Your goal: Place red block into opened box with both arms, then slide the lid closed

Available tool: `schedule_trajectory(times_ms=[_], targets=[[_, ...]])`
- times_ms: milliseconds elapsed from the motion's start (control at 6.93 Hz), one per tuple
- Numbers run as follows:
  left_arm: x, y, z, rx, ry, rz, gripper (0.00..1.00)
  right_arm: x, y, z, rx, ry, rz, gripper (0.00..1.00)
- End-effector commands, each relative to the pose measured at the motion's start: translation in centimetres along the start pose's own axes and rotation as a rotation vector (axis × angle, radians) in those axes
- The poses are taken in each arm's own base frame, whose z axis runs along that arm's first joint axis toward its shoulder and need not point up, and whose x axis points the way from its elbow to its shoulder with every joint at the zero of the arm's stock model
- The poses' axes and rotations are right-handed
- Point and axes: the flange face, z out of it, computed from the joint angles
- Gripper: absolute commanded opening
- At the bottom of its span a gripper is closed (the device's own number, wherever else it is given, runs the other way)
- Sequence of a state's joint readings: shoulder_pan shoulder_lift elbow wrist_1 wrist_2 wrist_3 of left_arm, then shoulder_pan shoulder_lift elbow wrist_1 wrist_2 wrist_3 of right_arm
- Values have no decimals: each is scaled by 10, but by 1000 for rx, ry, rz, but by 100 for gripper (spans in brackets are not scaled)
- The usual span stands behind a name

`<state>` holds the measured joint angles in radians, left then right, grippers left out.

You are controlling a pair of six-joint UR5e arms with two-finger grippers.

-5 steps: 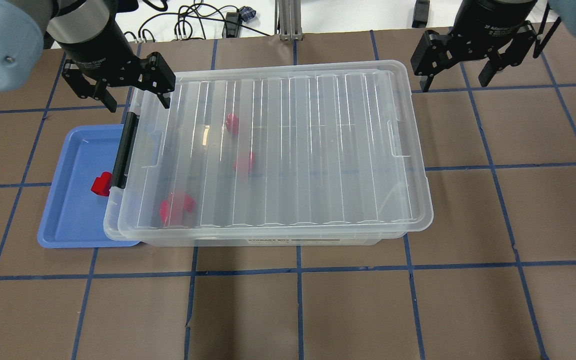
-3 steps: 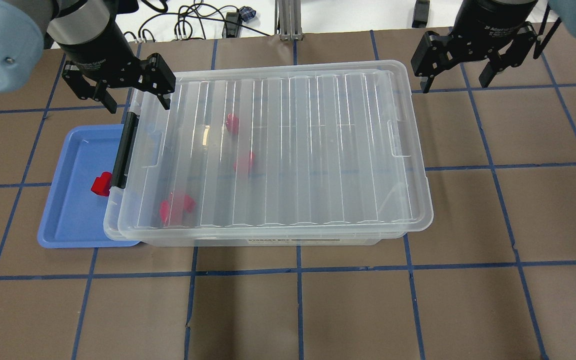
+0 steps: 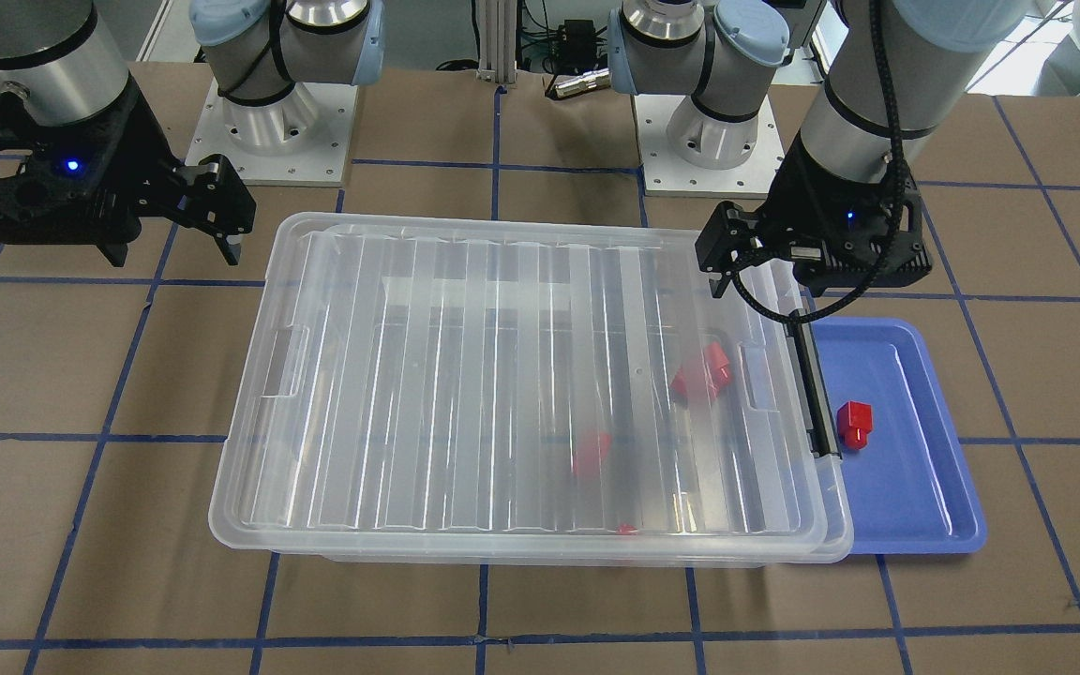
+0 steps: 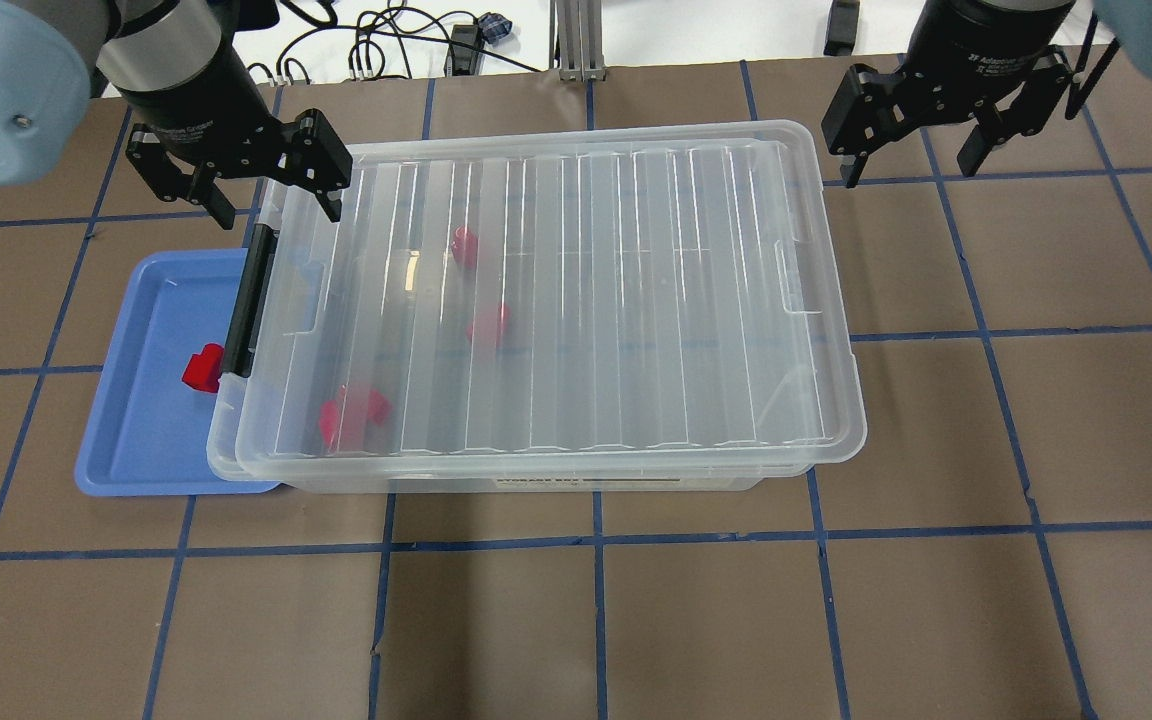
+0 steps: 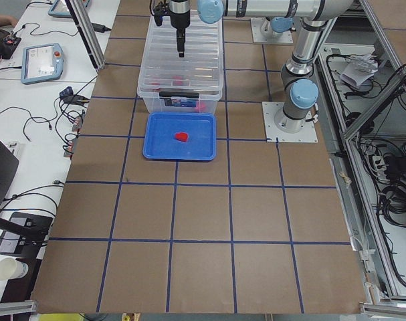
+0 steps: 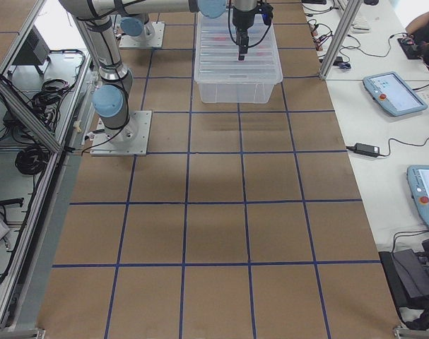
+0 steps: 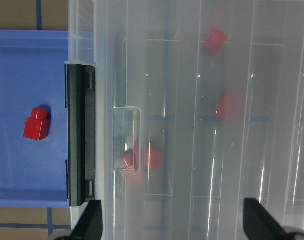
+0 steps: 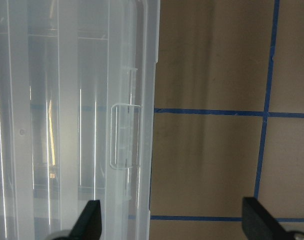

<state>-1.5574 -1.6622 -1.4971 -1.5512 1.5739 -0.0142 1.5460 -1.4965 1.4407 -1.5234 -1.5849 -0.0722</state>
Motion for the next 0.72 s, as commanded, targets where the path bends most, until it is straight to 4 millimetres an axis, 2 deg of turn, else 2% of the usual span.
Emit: schedule_trajectory(times_ms=[0, 144, 288, 433, 577], targets=[[1, 1, -1, 1, 0, -2, 100, 1, -1, 8, -9, 7, -6, 100], [1, -2, 0, 9, 6, -2, 100, 0, 1, 17, -28, 4, -7, 100], [1, 1, -9, 24, 8, -2, 100, -1, -1, 44, -47, 4, 1, 100], [1, -5, 6, -11, 8, -2, 100, -1, -13, 83, -3, 3, 3, 100], [0, -6, -5, 11, 11, -8, 100, -1, -19, 118, 26, 3, 3, 100]])
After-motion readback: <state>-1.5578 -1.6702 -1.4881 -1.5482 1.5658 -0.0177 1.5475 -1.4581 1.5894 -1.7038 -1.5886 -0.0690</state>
